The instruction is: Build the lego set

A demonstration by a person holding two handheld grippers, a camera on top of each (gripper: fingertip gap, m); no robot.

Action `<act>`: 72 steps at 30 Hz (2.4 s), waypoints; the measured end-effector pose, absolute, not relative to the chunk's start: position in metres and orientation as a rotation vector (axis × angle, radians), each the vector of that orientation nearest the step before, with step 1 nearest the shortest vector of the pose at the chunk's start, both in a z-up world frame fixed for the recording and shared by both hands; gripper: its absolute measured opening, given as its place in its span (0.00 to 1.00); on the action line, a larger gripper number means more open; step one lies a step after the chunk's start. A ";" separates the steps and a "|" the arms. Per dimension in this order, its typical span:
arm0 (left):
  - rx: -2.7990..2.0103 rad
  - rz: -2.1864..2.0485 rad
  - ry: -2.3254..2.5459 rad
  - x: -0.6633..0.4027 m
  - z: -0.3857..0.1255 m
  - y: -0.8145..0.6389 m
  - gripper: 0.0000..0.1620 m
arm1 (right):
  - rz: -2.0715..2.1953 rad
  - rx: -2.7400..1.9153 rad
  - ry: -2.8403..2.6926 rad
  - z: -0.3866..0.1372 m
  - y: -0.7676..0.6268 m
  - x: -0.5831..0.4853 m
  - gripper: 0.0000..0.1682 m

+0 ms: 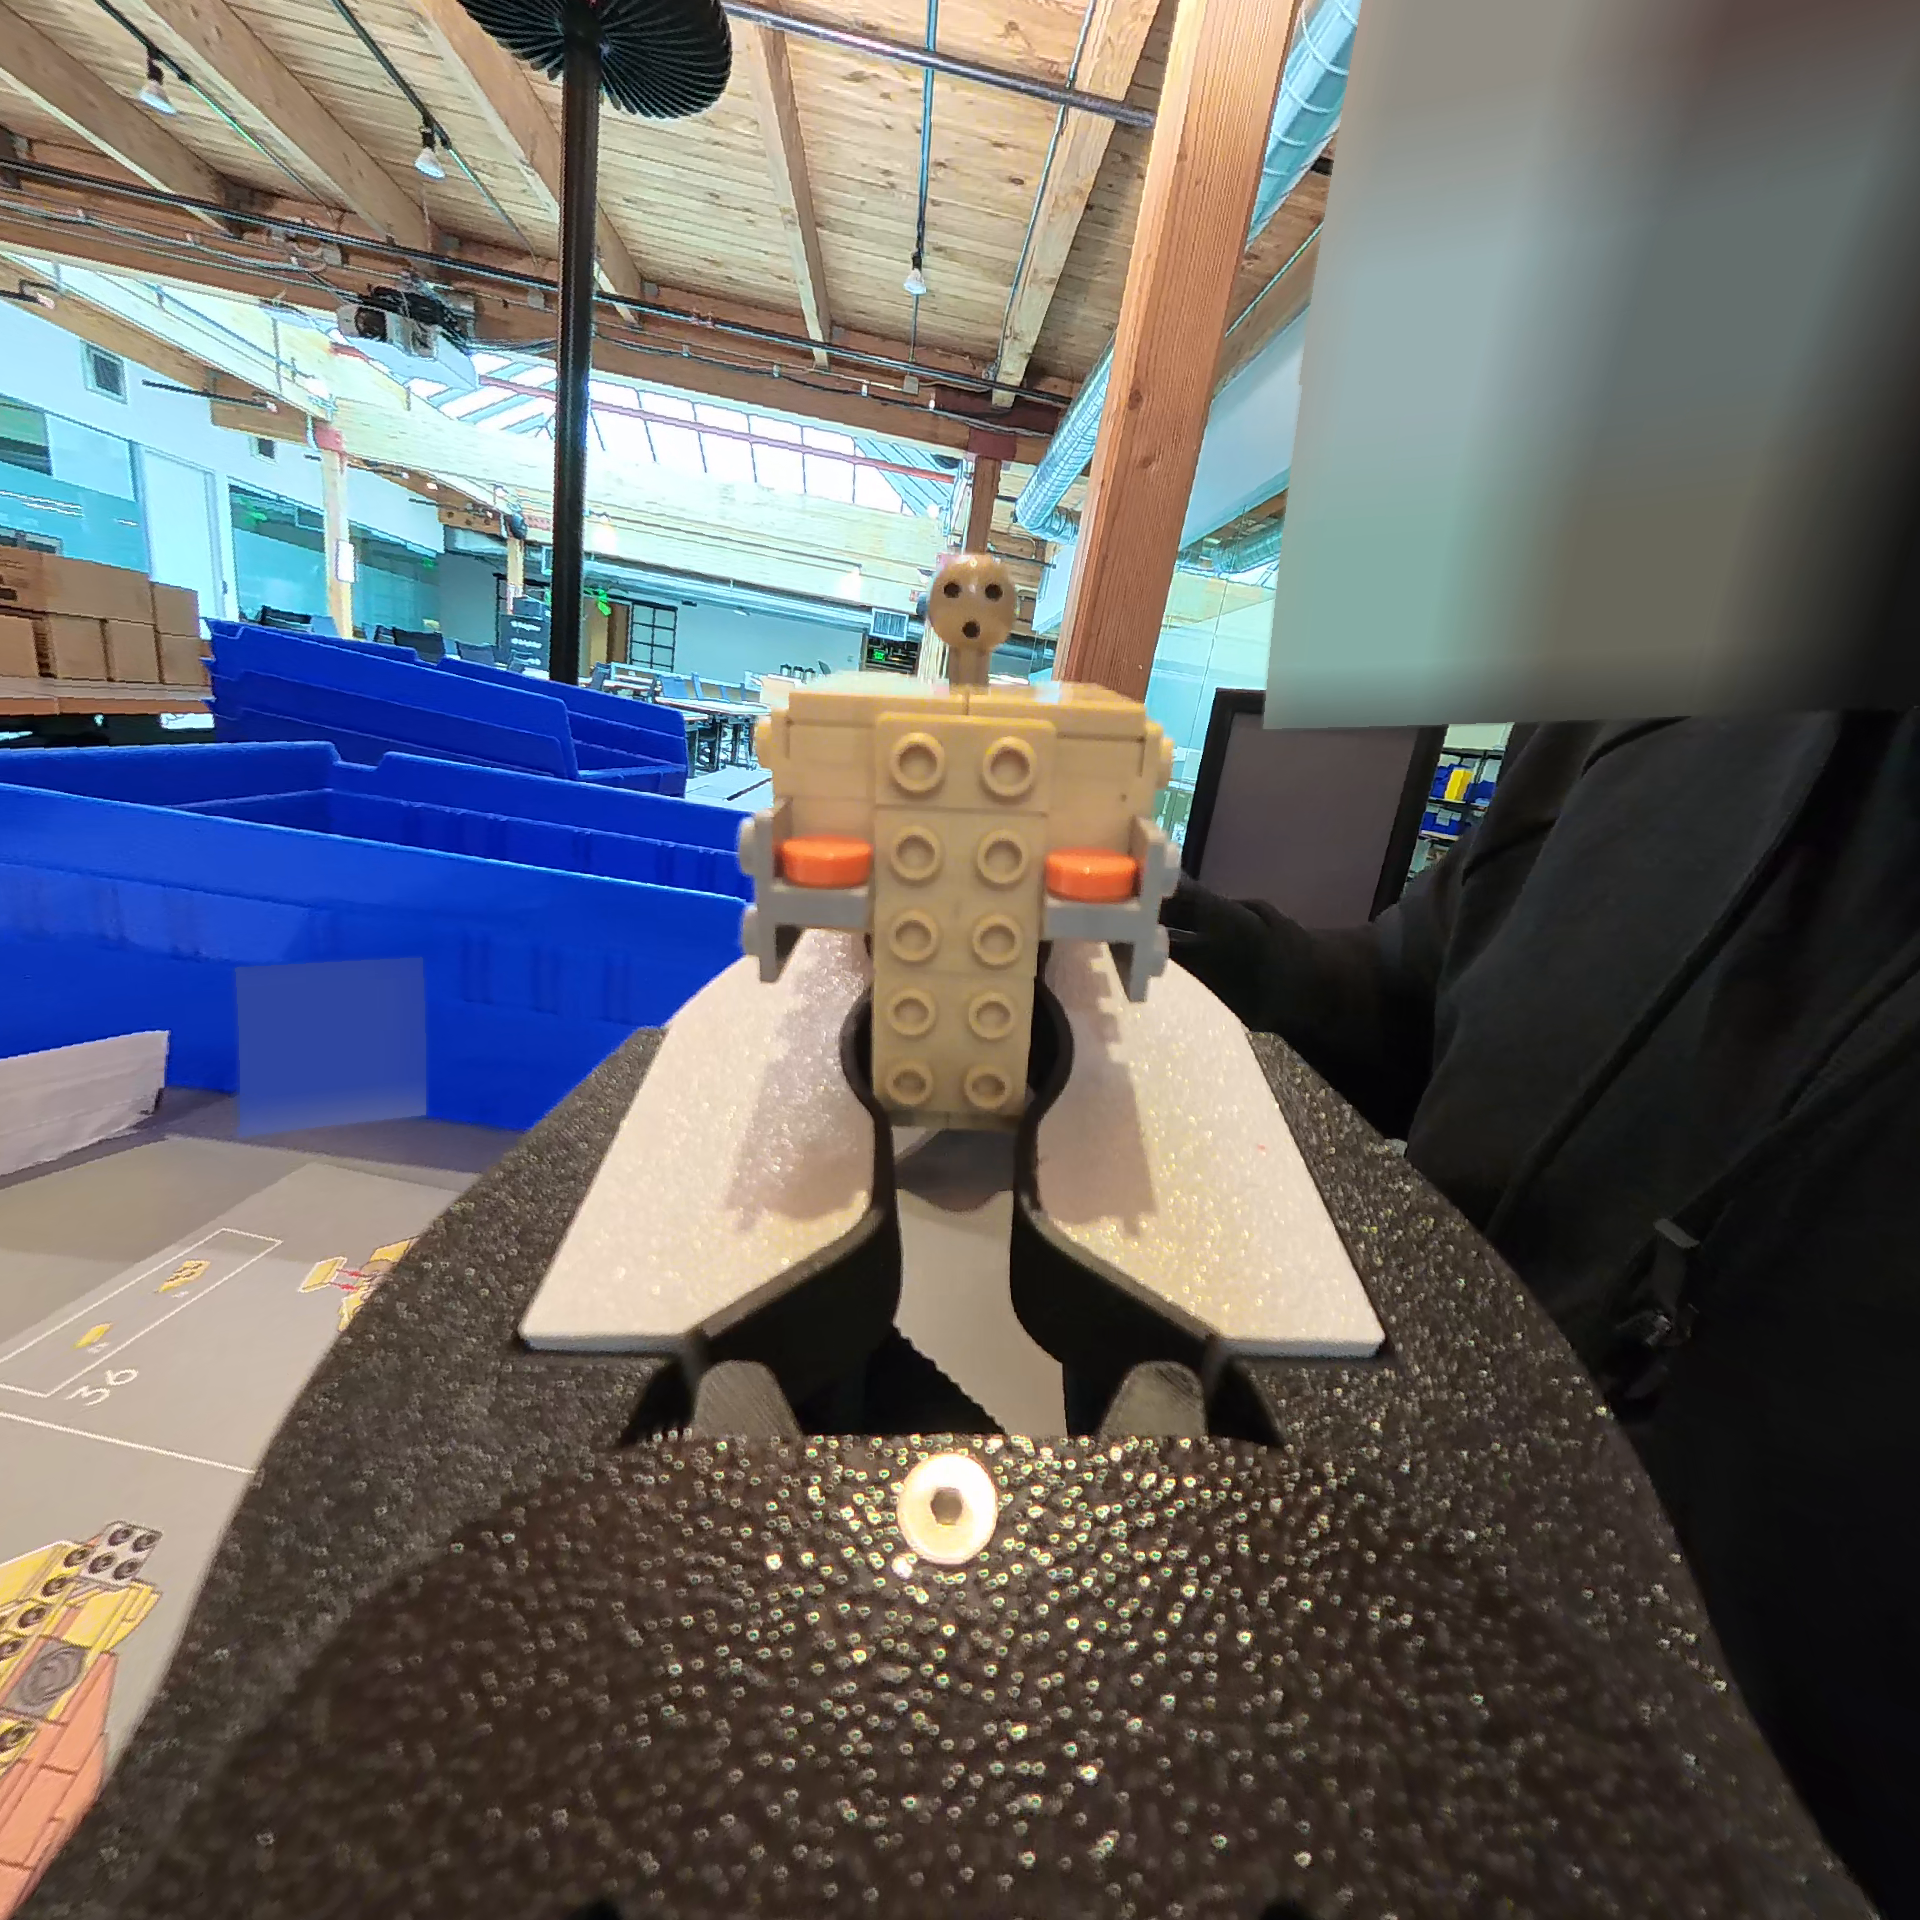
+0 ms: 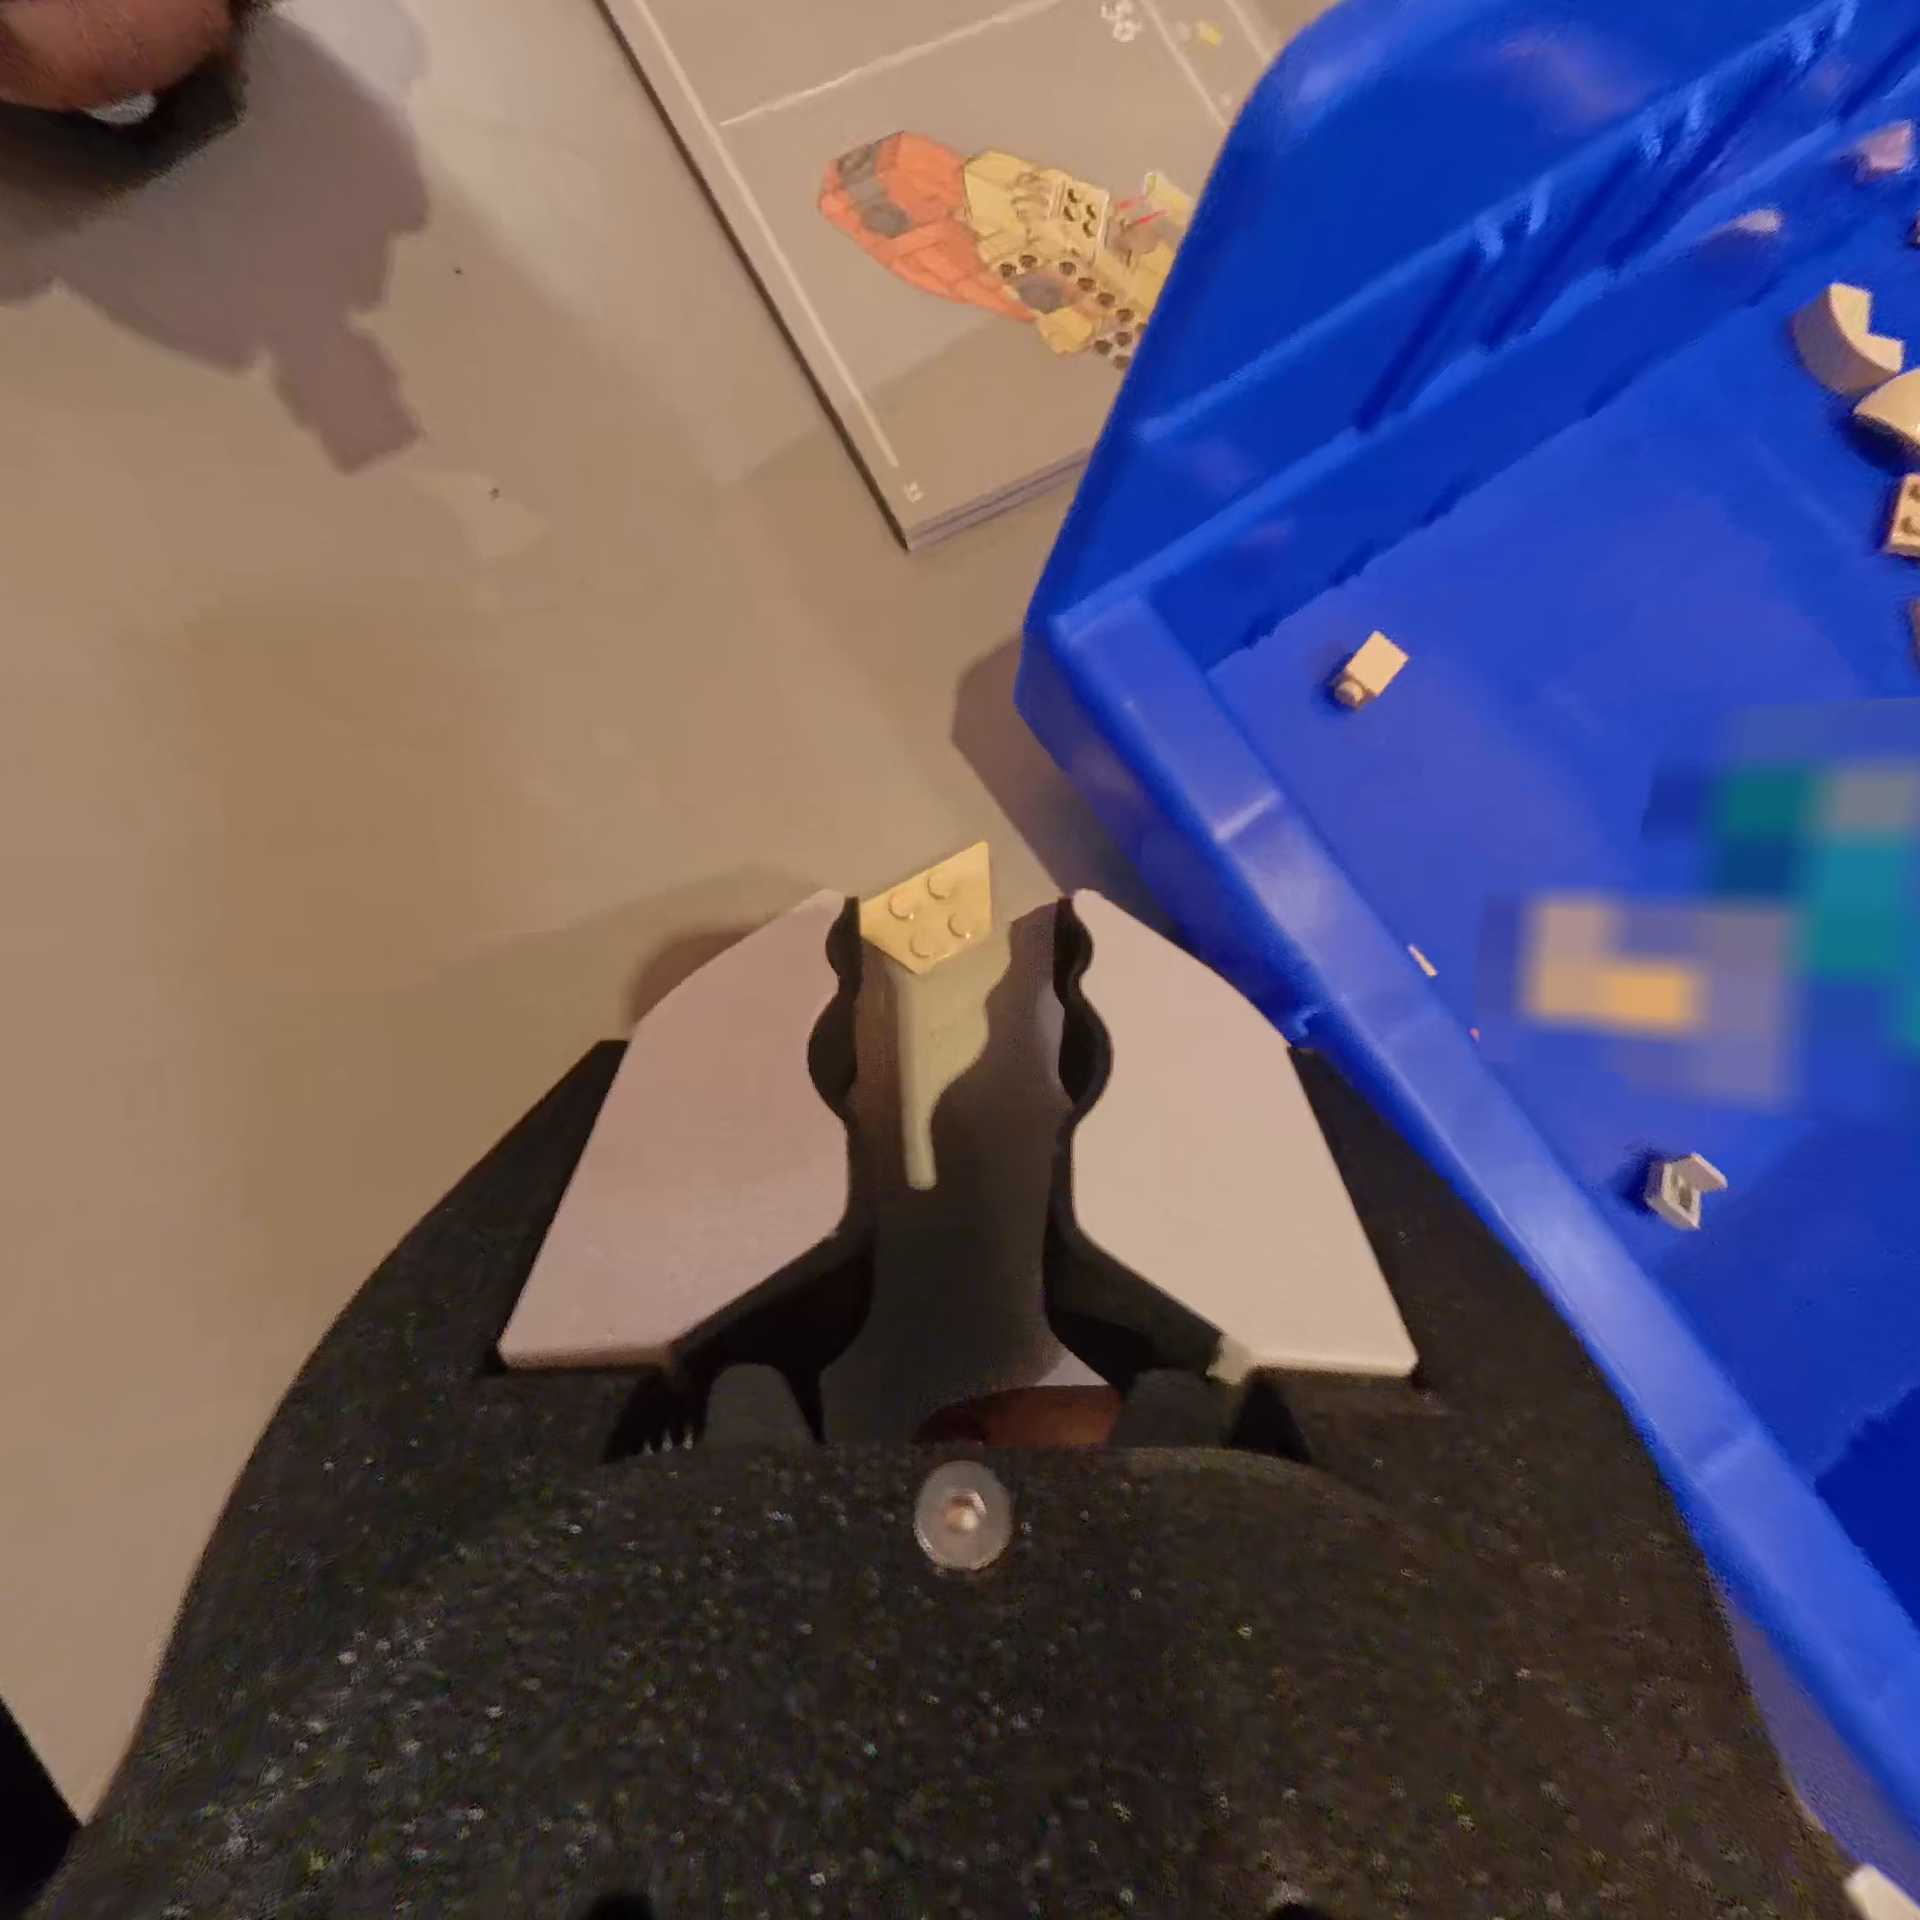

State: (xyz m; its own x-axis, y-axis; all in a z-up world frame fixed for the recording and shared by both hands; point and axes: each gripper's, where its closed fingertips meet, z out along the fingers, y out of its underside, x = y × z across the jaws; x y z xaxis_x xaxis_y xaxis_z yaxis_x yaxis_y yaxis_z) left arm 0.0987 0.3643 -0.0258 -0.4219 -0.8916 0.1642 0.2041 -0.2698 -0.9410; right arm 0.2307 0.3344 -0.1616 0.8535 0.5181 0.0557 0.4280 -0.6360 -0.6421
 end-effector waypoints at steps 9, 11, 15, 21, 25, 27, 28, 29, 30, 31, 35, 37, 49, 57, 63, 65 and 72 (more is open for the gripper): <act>-0.946 -1.799 1.177 0.099 -0.026 0.364 0.13 | 0.256 -2.340 -0.752 -0.164 0.333 0.222 0.21; -0.946 -1.801 1.177 0.099 -0.026 0.364 0.13 | 0.256 -2.340 -0.753 -0.163 0.333 0.223 0.24; -0.947 -1.803 1.180 0.099 -0.026 0.364 0.13 | 0.292 -2.325 -0.773 -0.162 0.329 0.221 0.25; -0.947 -1.808 1.185 0.099 -0.026 0.363 0.13 | 0.303 -2.320 -0.805 -0.164 0.328 0.220 0.23; -0.948 -1.808 1.185 0.100 -0.026 0.364 0.13 | 0.274 -2.319 -0.837 -0.166 0.327 0.215 0.17; -0.948 -1.807 1.188 0.100 -0.026 0.363 0.13 | 0.263 -2.313 -0.842 -0.165 0.327 0.211 0.17; -0.947 -1.806 1.190 0.100 -0.026 0.363 0.13 | 0.258 -2.308 -0.841 -0.165 0.327 0.209 0.16; -0.946 -1.805 1.192 0.100 -0.026 0.362 0.13 | 0.253 -2.304 -0.838 -0.165 0.327 0.208 0.16; -0.945 -1.805 1.194 0.100 -0.027 0.362 0.13 | 0.254 -2.302 -0.833 -0.165 0.327 0.207 0.16; -0.944 -1.805 1.195 0.100 -0.027 0.362 0.13 | 0.264 -2.299 -0.823 -0.164 0.327 0.206 0.16; -0.936 -1.805 1.189 0.100 -0.026 0.361 0.13 | 0.353 -2.252 -0.765 -0.147 0.328 0.197 0.16; -0.919 -1.795 1.184 0.100 -0.025 0.360 0.13 | 0.438 -2.190 -0.754 -0.124 0.327 0.185 0.16; -0.806 -1.590 1.236 0.103 -0.027 0.343 0.13 | 0.543 -1.900 -1.033 0.018 0.343 0.091 0.16; -0.807 -1.556 1.239 0.105 -0.028 0.342 0.12 | 0.430 -1.980 -1.172 0.011 0.351 0.067 0.16; -0.808 -1.547 1.240 0.105 -0.029 0.342 0.12 | 0.387 -2.033 -1.181 0.007 0.352 0.067 0.16; -0.808 -1.545 1.240 0.105 -0.029 0.342 0.12 | 0.367 -2.039 -1.182 0.007 0.352 0.067 0.16; -0.809 -1.542 1.239 0.106 -0.029 0.342 0.12 | 0.313 -2.063 -1.162 0.006 0.351 0.070 0.17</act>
